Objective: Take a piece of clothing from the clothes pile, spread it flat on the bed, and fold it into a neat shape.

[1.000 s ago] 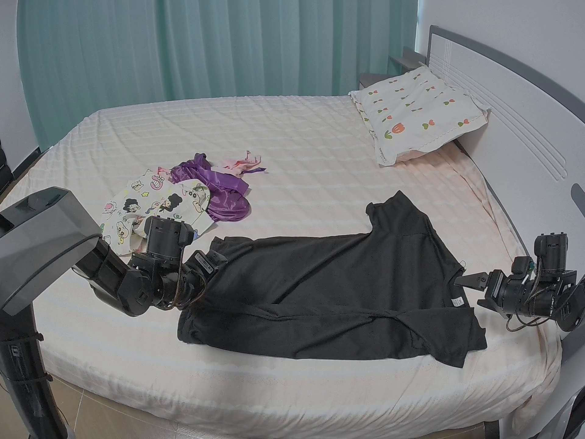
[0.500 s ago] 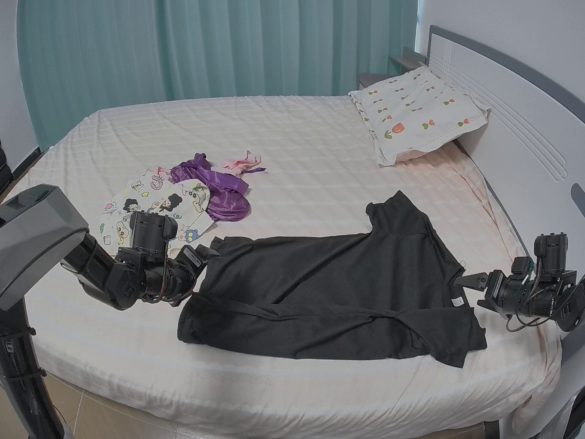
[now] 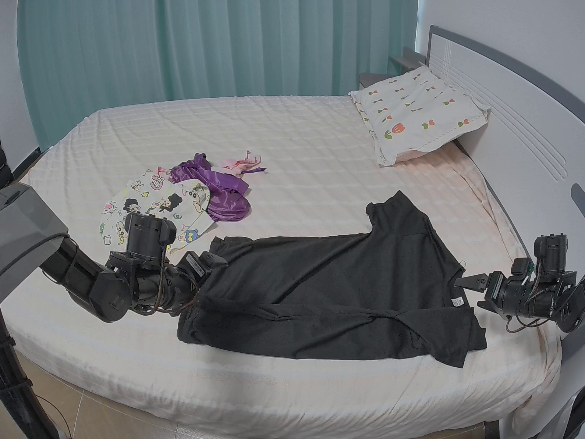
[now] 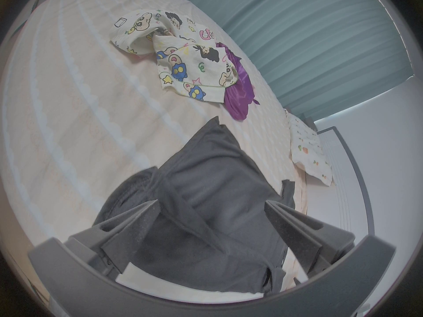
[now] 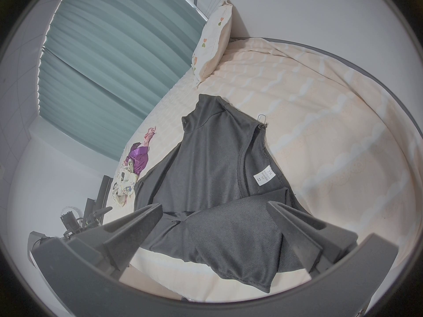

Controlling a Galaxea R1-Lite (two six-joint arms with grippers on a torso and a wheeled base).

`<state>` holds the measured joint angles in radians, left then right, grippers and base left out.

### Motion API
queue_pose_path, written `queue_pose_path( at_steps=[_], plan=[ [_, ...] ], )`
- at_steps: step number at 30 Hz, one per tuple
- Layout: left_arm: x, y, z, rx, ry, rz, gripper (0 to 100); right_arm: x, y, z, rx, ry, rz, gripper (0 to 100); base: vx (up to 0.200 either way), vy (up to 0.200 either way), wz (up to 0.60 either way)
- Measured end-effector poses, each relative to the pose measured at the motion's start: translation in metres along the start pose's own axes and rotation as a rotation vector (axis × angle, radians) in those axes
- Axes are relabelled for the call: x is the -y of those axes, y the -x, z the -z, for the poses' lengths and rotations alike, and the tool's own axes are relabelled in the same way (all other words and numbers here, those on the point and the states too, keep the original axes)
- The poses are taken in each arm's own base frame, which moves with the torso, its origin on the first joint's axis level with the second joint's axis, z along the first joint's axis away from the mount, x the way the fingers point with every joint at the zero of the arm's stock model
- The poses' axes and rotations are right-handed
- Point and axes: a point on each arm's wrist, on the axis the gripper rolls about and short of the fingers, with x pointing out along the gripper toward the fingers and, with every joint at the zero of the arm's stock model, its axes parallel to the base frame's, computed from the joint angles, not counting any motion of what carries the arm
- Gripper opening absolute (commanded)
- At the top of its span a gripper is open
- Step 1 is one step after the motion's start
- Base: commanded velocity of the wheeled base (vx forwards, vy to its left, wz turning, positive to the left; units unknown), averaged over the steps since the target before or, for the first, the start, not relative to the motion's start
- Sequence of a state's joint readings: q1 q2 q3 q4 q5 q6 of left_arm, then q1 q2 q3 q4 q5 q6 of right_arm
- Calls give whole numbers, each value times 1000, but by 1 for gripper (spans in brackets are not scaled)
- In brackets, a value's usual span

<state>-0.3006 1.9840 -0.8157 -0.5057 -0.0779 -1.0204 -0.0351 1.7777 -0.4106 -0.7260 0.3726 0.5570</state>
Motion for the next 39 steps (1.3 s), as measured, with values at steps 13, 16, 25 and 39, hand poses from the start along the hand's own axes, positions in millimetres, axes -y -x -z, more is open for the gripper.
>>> queue_pose_path(
  at_steps=[13,16,25,39],
  plan=[
    [-10,-9,15,-64,-37,-78,100,0,0,1,-2,0,1,100,0,0,0],
    [-14,-15,16,-71,-36,-92,100,1,-1,1,-4,-1,3,100,0,0,0],
    [-18,-28,5,-62,-14,-129,100,2,-3,2,-13,-3,10,100,0,0,0],
    [-21,-49,-2,-36,0,-183,0,4,-4,4,-19,-1,16,100,0,0,0]
  ],
)
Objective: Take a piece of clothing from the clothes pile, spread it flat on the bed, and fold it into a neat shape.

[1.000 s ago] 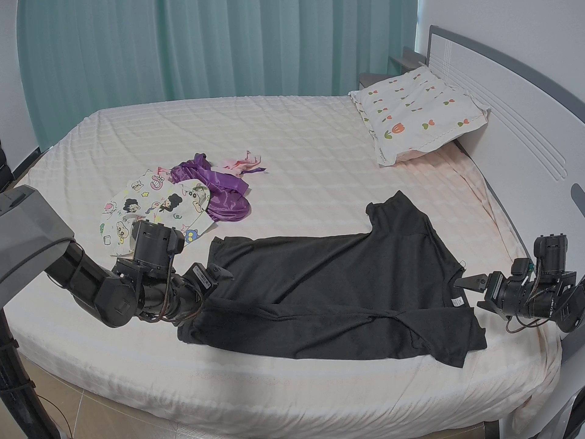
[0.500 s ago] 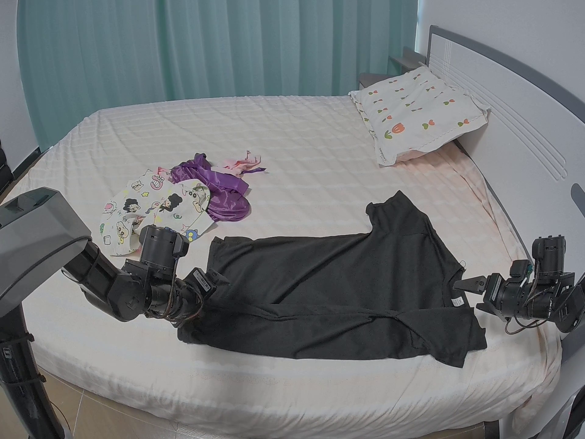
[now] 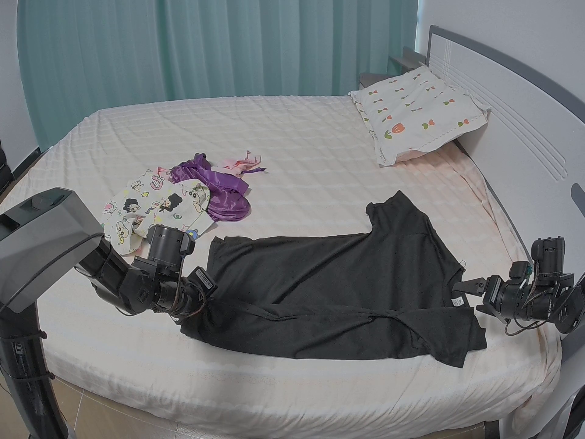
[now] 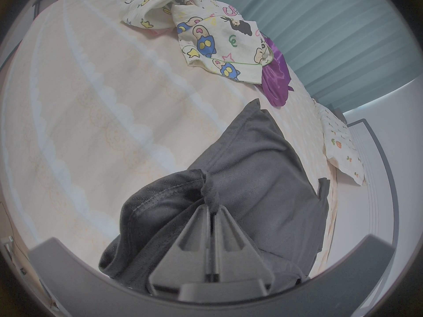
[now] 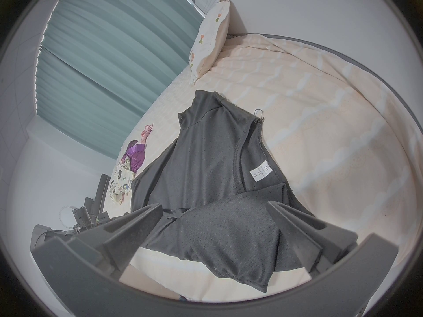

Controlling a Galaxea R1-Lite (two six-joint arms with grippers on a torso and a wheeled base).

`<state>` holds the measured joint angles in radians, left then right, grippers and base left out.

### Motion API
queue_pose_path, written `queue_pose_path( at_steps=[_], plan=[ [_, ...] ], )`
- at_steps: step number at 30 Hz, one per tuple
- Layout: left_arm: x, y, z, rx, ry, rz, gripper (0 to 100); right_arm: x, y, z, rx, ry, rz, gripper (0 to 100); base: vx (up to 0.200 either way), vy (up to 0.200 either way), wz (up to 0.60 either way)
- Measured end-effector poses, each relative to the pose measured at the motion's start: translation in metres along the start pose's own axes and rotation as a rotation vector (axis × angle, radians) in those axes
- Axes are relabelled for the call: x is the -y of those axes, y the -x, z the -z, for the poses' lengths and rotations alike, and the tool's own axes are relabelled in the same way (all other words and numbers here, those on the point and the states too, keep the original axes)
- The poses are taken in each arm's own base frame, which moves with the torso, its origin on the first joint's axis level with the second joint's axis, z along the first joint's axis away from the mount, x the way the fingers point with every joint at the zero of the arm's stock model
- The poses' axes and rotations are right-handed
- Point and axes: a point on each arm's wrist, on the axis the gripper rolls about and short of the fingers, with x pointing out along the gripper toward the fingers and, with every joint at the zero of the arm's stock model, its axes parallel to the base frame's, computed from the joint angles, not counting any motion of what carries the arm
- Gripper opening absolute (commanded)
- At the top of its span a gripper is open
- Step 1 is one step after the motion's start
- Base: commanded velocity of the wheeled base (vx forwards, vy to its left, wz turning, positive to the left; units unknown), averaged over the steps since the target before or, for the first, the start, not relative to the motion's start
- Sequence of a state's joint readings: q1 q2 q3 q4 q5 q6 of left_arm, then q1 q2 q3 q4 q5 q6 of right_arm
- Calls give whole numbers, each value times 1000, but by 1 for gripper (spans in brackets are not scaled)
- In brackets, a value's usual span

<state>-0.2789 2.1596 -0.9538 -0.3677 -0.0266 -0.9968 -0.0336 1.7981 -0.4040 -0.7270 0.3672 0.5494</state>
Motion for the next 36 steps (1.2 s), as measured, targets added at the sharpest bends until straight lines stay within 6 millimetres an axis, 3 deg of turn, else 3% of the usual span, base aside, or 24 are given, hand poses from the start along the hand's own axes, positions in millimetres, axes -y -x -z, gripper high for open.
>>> queue_pose_path(
  at_steps=[13,28,36],
  plan=[
    [-1,7,-5,19,54,7,0,11,-6,-1,-12,36,29,100,0,0,0],
    [-1,15,-7,25,84,19,0,33,-37,-20,-7,178,1,100,0,0,0],
    [-5,14,-10,22,102,17,0,53,-43,-18,-48,189,-21,100,0,0,0]
  ],
)
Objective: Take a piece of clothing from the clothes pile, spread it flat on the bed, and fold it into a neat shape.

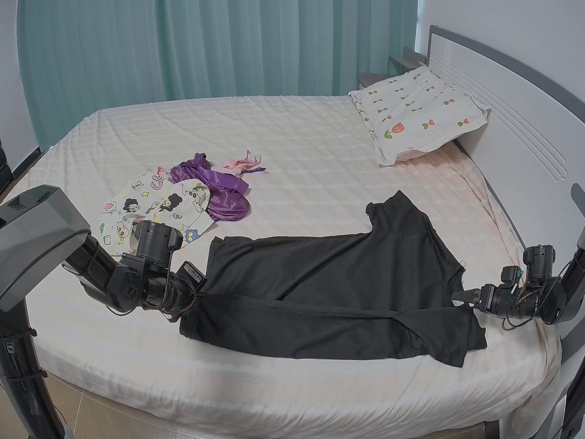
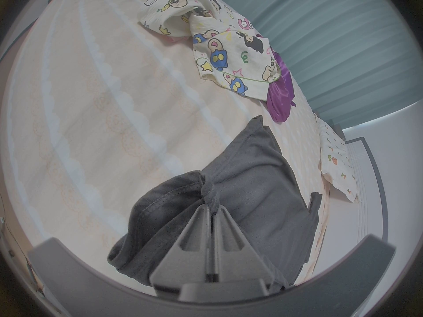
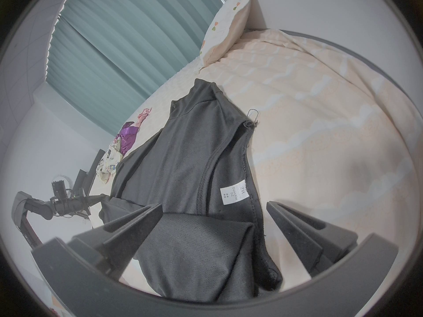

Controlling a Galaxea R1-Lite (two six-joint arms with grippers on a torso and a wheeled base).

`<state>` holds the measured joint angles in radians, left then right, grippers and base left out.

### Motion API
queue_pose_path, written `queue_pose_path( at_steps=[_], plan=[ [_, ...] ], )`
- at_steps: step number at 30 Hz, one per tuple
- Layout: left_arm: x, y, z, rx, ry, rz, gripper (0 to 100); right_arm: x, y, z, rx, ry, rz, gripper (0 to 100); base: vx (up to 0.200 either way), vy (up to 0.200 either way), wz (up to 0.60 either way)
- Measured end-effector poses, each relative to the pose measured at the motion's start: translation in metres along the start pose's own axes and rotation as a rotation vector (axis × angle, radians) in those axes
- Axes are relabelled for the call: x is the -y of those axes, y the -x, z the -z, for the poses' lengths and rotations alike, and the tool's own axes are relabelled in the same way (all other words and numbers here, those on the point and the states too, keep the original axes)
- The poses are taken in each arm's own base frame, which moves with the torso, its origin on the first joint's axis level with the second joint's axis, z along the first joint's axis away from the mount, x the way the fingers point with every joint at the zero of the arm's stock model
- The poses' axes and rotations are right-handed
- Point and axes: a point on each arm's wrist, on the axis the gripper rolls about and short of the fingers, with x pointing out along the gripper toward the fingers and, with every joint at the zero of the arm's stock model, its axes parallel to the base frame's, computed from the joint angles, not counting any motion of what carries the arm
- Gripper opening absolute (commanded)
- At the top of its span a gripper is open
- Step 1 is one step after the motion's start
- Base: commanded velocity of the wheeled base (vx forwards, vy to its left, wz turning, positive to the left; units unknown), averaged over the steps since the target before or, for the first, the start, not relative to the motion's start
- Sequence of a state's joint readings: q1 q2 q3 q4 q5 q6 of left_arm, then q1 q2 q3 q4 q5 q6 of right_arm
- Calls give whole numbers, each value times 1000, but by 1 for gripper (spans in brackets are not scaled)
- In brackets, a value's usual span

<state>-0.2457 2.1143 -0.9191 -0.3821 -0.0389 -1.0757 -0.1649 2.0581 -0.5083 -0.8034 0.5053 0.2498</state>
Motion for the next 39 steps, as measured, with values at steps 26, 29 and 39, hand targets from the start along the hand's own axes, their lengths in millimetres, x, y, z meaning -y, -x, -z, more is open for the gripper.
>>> queue_pose_path(
  at_steps=[26,29,39],
  plan=[
    [-3,-3,2,-8,6,-9,0,0,5,10,-41,-4,-69,0,0,0,0],
    [-3,-3,2,-9,6,-10,0,1,5,11,-46,-7,-68,0,0,0,0],
    [-3,-3,3,-10,6,-9,0,6,4,10,-43,-17,-65,0,0,0,0]
  ],
)
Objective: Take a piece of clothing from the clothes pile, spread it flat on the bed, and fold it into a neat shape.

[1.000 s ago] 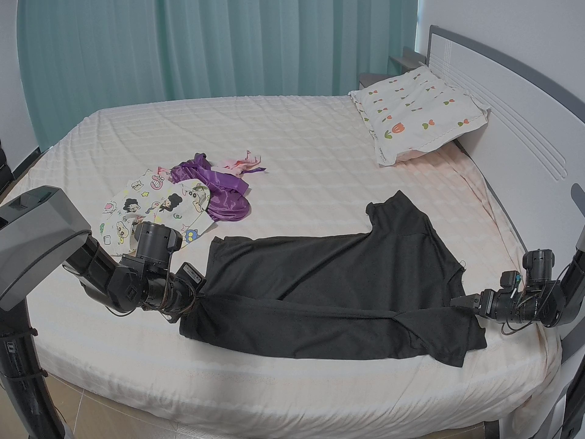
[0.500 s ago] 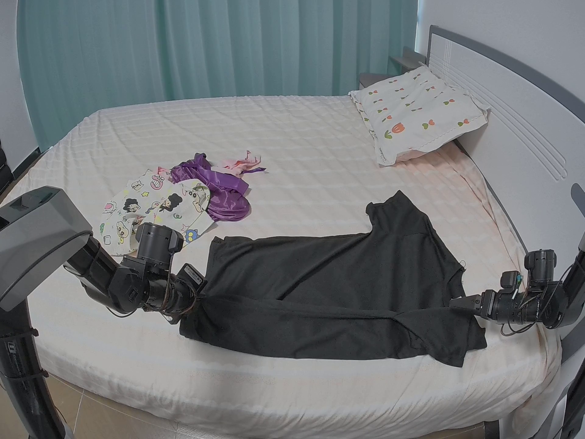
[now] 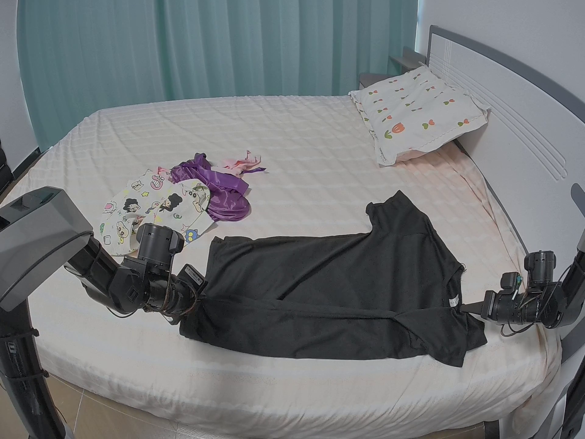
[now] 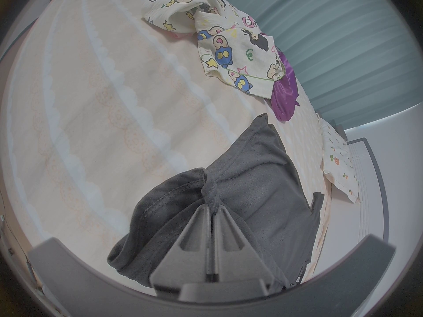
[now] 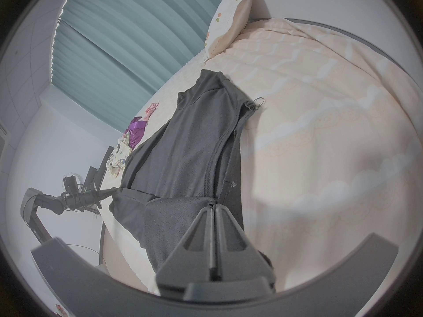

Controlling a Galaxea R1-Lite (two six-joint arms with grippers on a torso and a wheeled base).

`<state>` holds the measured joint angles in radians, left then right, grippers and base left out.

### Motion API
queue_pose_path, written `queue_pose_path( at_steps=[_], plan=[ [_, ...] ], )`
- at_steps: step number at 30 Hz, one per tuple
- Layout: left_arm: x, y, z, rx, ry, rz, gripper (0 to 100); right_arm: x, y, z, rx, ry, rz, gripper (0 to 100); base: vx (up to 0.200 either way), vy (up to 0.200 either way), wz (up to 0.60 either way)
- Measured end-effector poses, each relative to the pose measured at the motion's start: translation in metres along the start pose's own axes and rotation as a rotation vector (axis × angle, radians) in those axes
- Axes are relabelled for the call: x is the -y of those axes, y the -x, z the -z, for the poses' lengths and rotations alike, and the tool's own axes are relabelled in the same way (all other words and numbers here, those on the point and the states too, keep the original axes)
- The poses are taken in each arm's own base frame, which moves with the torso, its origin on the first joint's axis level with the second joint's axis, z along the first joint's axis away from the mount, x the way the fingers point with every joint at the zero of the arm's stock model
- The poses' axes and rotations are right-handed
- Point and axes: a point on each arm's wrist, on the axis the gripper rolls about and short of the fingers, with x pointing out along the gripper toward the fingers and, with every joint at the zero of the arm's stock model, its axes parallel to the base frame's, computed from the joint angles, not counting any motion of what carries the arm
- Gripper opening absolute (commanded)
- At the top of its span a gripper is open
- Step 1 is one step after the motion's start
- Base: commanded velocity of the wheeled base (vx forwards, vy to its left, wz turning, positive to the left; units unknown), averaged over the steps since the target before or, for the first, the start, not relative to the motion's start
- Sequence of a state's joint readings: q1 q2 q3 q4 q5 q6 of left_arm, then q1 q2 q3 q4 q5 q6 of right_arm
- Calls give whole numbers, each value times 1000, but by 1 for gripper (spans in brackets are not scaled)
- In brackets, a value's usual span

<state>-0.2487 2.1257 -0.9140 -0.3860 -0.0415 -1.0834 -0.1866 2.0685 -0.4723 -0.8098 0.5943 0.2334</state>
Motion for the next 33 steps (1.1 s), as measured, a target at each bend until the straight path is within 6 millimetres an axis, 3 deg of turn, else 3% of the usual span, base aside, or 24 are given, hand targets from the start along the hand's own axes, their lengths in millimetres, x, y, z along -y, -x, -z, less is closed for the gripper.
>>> queue_pose_path(
  at_steps=[15,33],
  plan=[
    [-2,0,1,-4,13,-8,0,11,12,-12,77,-8,-24,0,0,0,0],
    [-5,0,0,-1,29,-17,0,10,15,-33,250,-28,-68,0,0,0,0]
  ],
)
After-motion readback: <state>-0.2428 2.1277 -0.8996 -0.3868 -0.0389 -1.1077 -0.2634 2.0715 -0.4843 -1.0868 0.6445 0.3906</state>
